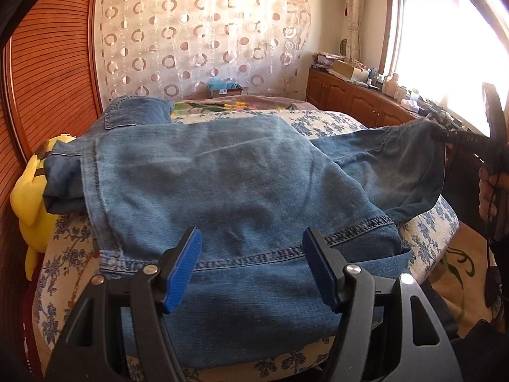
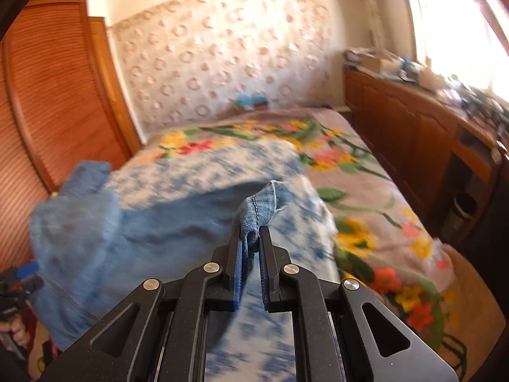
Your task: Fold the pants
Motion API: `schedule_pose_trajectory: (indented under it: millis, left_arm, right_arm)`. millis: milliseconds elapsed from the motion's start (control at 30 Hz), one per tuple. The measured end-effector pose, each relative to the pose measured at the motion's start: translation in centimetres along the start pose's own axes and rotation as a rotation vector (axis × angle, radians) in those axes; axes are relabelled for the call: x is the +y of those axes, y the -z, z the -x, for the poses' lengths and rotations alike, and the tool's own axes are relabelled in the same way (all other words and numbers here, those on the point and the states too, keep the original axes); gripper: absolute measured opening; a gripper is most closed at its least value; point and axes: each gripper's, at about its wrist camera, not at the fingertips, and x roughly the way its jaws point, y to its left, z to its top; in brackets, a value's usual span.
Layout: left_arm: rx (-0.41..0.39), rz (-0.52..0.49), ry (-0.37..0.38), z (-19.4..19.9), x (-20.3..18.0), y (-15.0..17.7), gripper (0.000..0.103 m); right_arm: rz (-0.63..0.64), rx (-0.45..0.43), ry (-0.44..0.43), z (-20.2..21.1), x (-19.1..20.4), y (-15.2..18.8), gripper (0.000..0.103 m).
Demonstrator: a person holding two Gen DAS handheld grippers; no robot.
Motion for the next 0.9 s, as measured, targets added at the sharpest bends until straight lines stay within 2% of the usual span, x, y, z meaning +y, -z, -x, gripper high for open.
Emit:
schedule_pose_trajectory:
  millis: [300, 533, 700, 900]
  left_arm:
    - [-0.028, 0.042, -0.040, 1.8, 3.1, 0.2, 0.066]
    - [-0.040, 0.094, -0.078, 2.9, 6.0, 0.7, 0.066]
    - [-0.036, 0.100, -0.087, 2.7, 6.6, 0.9, 0.066]
    - [-0.036, 0.083, -0.070, 2.0, 6.0, -0.1, 0.066]
  right_arm:
    - [0.174, -0.044, -0.228, 0.4, 12.6, -3.6, 0.007]
    - [0.270, -0.029, -0.401, 0.3, 20.7, -3.2, 0.007]
    - [0.329, 0.022, -0.448, -0.7, 23.6, -0.9, 0.007]
    - [0.340, 0.112, -0.443, -3.0, 23.6, 1.9, 0.007]
